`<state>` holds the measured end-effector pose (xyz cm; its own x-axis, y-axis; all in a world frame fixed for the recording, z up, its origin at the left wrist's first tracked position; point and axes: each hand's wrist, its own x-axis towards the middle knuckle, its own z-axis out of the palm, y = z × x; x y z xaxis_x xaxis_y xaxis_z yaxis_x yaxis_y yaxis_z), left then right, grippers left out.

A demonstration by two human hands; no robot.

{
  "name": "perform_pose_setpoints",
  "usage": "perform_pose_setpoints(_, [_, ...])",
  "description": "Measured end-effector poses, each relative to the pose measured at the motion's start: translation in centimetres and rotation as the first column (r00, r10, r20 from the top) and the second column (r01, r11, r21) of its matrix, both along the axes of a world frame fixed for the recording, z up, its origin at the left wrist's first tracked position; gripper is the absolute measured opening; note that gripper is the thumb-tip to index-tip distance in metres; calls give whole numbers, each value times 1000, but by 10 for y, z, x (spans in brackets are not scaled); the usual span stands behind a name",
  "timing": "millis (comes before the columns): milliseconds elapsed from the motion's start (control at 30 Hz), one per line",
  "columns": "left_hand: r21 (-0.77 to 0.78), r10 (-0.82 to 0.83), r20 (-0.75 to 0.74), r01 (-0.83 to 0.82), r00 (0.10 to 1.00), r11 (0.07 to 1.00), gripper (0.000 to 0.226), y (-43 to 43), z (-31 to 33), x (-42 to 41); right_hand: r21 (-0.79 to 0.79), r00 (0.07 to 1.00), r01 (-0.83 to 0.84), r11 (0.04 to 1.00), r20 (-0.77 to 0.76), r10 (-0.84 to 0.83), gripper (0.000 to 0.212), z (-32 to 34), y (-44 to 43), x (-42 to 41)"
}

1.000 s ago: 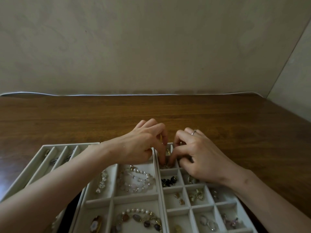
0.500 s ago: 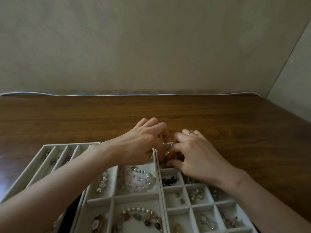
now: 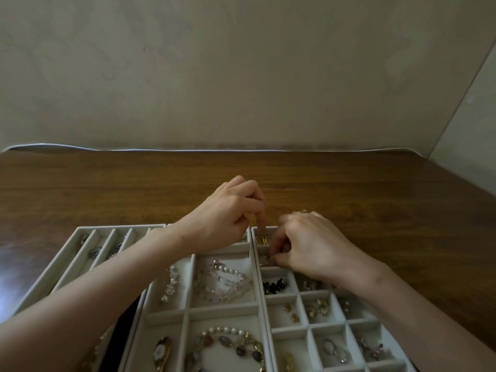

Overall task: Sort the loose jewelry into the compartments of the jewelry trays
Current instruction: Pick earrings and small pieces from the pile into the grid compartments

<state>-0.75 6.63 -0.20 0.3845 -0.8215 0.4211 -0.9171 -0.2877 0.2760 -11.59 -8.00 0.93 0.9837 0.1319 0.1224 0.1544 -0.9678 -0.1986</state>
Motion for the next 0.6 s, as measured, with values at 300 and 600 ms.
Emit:
perform_pose_setpoints(300, [-44,-4,2,4,1000,999,42,1,0,1,-169,999,-16,986,46,24,17,2,6,-4])
perform_pose_setpoints(600, [-37,-2,-6,1,1000,999,41,1,1,1,41,999,-38,998,-30,39,7,12,-12,-3])
